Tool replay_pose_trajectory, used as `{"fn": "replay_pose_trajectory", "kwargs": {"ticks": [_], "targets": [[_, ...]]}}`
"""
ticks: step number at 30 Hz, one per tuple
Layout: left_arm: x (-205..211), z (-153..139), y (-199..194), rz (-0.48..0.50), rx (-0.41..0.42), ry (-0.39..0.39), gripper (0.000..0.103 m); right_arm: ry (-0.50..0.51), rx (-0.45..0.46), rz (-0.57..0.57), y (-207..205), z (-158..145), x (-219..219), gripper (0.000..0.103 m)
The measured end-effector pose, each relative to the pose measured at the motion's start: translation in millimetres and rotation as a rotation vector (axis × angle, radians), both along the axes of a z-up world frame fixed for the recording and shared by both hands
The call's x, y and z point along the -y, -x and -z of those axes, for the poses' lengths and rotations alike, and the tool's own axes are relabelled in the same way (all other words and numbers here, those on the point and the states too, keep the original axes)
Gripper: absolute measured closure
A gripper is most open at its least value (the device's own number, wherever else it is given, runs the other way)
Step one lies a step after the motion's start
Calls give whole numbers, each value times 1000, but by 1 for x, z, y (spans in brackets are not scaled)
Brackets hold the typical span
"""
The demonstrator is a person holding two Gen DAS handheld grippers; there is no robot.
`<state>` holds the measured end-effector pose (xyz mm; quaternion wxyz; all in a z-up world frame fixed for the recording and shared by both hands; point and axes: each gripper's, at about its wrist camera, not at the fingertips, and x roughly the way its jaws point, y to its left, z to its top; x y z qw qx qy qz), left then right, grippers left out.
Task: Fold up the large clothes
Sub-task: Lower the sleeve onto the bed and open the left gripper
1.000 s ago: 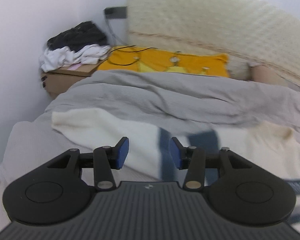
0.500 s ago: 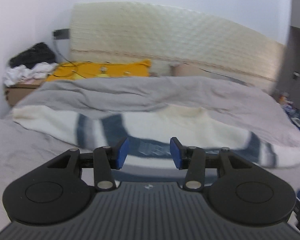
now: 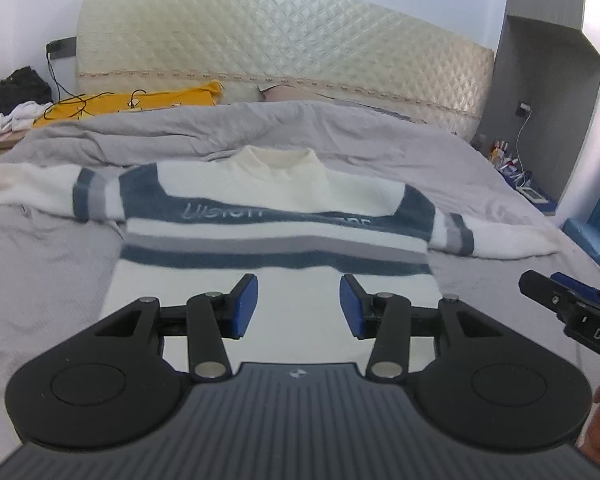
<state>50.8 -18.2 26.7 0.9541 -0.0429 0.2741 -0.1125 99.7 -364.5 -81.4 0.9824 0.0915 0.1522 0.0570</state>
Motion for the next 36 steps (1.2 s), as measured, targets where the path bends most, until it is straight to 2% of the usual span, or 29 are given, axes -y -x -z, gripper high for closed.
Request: {"fn": "replay_pose_trajectory", "kwargs": {"ticks": [5, 12, 15, 18, 23, 25, 26, 28, 30, 32, 33, 34, 36], "targets": [[-15, 29, -17, 5, -37, 19, 52, 41, -19, 3, 2, 9, -7, 38], [-27, 39, -24, 21, -40, 48, 52, 60, -37, 38, -7, 11, -16, 38], [-30, 43, -23, 21, -42, 36, 52, 77, -35, 45, -6, 11, -20, 38], [-34, 47, -21, 14, -56, 48, 50, 83, -41, 88, -11, 10, -17, 39], [-38, 51, -20, 6, -75, 67, 48, 31, -69, 166, -26, 10, 5, 39], [-37, 52, -22, 4, -81, 62, 35, -2, -96, 194, -35, 11, 17, 38], [-37, 52, -22, 1, -85, 59, 32, -15, -108, 212, -39, 12, 23, 38], [-37, 54, -23, 6, -98, 72, 25, -38, -128, 245, -47, 14, 34, 23], [-35, 57, -25, -2, -104, 72, 16, -74, -142, 276, -55, 15, 46, 17], [-33, 58, -25, -11, -96, 61, 11, -105, -170, 285, -64, 15, 57, 16], [-32, 59, -25, -18, -88, 55, 8, -132, -183, 284, -69, 16, 64, 5], [-31, 59, -25, -24, -84, 52, 5, -164, -190, 289, -74, 17, 71, 0], [-30, 60, -26, -36, -79, 45, 4, -221, -203, 334, -85, 18, 88, 0]]}}
